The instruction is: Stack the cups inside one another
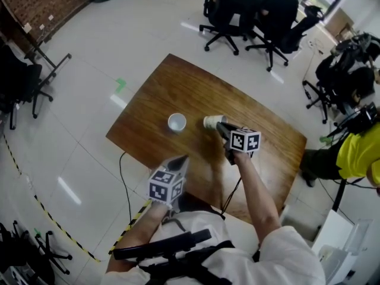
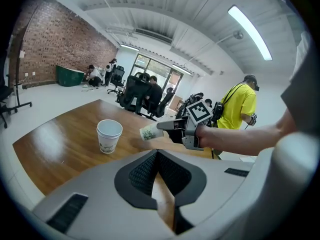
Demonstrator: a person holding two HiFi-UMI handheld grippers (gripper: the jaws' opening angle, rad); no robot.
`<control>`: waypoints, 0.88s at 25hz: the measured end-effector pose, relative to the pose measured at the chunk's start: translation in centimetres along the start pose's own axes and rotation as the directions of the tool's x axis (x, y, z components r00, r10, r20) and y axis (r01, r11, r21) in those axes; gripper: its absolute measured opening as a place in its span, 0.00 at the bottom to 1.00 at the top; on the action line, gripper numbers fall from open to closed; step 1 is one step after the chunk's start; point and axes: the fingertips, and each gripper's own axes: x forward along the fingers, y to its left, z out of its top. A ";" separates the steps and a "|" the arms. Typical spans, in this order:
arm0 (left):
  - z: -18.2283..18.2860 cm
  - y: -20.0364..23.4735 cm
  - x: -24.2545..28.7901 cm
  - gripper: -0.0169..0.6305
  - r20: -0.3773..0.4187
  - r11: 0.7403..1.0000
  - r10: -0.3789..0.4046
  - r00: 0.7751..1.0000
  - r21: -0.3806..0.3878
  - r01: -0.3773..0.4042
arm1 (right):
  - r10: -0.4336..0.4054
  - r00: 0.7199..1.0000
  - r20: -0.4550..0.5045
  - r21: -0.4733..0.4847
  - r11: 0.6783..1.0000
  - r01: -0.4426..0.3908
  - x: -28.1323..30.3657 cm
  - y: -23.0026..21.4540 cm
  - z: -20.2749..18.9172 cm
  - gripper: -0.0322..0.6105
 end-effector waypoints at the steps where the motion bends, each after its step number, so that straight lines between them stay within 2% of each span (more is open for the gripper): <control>1: 0.2 0.1 -0.3 0.01 0.007 1.000 -0.001 1.000 0.000 0.001 | 0.002 1.000 0.004 -0.007 1.000 -0.002 -0.1 0.5 0.3 0.08; 12: 1.3 0.8 -3.4 0.01 0.087 1.000 0.011 0.996 -0.008 -0.010 | 0.080 0.996 0.031 -0.158 0.985 -0.074 -0.9 8.2 4.0 0.08; 18: 1.5 1.5 -4.9 0.01 0.125 0.999 0.029 0.992 -0.016 -0.028 | 0.119 0.993 0.000 -0.238 0.964 -0.116 0.2 11.6 4.6 0.08; 22: 2.0 2.2 -6.4 0.01 0.154 0.999 0.045 0.987 -0.029 -0.041 | 0.128 0.991 -0.048 -0.320 0.938 -0.137 1.3 14.6 4.6 0.08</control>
